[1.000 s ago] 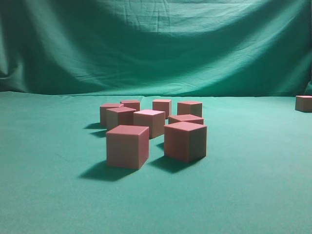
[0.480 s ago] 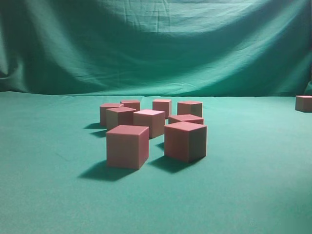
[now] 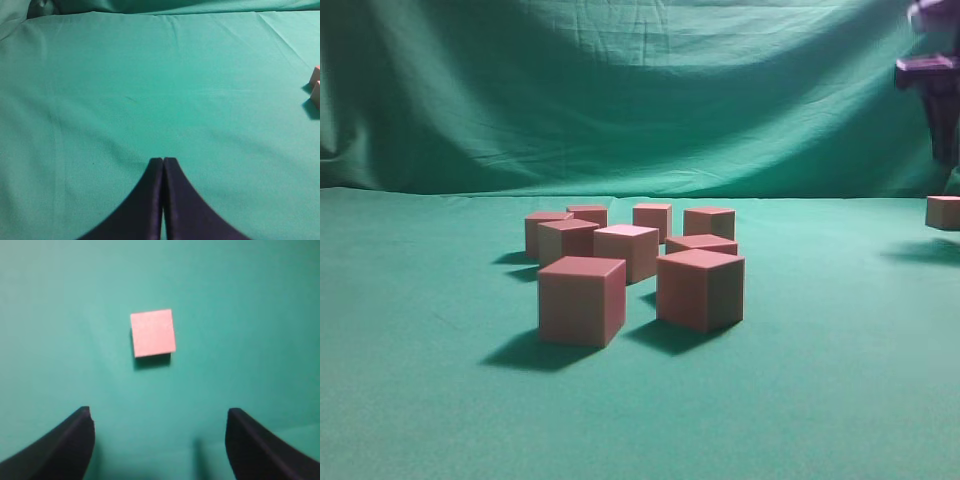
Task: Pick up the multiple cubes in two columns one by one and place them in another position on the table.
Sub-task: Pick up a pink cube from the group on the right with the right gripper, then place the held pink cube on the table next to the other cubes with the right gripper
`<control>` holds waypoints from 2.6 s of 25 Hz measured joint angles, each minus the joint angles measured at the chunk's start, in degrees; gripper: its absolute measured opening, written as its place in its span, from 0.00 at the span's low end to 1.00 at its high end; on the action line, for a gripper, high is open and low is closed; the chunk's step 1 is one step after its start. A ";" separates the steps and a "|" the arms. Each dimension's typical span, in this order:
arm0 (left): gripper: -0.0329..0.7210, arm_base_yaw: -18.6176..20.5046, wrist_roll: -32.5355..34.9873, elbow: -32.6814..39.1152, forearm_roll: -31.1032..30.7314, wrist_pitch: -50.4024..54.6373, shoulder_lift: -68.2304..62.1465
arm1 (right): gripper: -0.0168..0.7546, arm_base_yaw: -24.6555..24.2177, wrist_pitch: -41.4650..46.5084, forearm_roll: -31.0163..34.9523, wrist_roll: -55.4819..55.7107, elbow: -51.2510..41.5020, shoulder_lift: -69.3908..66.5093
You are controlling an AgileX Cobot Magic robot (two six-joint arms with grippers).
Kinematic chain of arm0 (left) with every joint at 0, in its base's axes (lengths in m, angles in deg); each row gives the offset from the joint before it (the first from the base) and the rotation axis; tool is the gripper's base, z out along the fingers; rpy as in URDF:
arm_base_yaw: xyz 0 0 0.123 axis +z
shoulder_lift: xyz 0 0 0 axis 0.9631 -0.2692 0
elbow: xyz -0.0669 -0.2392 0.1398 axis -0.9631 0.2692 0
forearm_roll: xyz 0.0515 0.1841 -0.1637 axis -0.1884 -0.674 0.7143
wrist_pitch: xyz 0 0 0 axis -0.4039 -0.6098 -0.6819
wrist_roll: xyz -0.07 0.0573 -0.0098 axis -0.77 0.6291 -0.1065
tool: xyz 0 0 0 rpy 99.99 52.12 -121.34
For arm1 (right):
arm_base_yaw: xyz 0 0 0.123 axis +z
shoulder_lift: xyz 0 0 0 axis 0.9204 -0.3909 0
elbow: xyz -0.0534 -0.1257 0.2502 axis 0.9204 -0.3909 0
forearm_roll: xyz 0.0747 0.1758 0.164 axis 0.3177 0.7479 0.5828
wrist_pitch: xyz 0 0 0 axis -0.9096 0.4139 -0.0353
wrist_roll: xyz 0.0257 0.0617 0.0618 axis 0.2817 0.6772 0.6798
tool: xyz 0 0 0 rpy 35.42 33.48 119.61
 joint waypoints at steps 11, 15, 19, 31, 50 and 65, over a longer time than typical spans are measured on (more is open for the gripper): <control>0.04 0.00 0.00 0.00 0.00 0.00 0.00 | 0.71 -1.81 -9.08 1.49 -8.61 1.75 -9.14; 0.04 0.00 0.00 0.00 0.00 0.00 0.00 | 0.71 -1.81 -11.68 2.37 -9.26 1.90 -9.36; 0.04 0.00 0.00 0.00 0.00 0.00 0.00 | 0.71 -1.81 -13.73 2.74 -9.38 2.15 -9.83; 0.04 0.00 0.00 0.00 0.00 0.00 0.00 | 0.36 -1.81 -13.96 2.99 -9.83 2.28 -11.26; 0.04 0.00 0.00 0.00 0.00 0.00 0.00 | 0.36 12.77 4.76 5.32 -10.84 2.17 15.64; 0.04 0.00 0.00 0.00 0.00 0.00 0.00 | 0.36 41.53 20.78 9.89 -9.52 2.17 18.33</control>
